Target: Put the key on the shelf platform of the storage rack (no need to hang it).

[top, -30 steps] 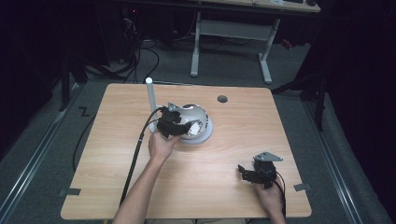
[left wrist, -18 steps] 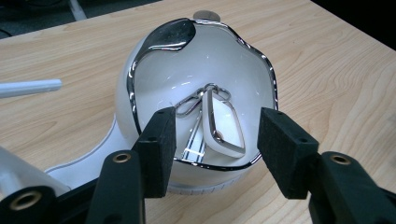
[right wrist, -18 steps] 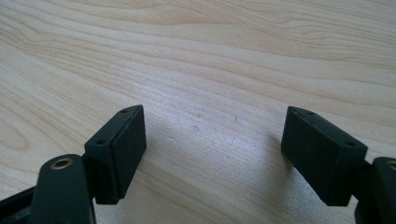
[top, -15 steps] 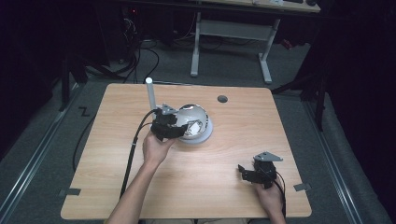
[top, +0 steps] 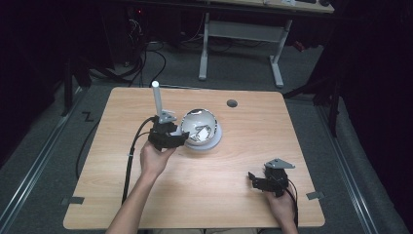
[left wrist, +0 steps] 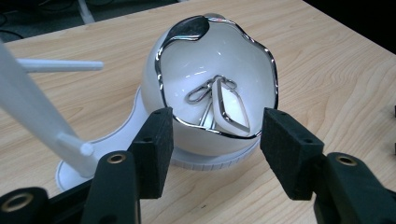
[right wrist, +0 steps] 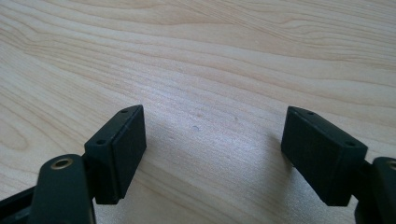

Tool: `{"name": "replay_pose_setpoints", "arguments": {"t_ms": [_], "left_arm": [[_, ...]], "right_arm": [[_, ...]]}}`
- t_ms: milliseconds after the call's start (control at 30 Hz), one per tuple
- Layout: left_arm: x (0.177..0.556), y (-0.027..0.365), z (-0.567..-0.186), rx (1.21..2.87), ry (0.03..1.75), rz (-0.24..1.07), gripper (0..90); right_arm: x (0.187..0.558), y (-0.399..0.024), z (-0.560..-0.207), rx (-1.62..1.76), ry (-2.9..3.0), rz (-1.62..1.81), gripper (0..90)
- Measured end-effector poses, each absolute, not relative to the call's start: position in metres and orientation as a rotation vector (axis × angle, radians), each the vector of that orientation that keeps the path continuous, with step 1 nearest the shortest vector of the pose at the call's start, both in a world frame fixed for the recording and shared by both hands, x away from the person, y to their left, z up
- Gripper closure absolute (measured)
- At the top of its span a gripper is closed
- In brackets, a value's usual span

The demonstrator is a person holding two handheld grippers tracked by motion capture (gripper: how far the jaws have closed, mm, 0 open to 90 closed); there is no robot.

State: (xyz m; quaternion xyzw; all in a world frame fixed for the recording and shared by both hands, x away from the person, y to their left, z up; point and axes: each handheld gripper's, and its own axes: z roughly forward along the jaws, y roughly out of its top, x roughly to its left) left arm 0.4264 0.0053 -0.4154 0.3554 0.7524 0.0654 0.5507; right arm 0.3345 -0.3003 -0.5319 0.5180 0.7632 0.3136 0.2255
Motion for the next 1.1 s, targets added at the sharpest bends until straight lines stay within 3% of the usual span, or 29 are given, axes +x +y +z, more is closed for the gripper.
{"name": "replay_pose_setpoints", "arguments": {"t_ms": [1100], "left_arm": [[0.391, 0.057, -0.399, 0.738, 1.755, 0.124, 44.6]], "right_arm": [[0.335, -0.3, -0.532, 1.43, 2.104, 0.865, 22.5]]}}
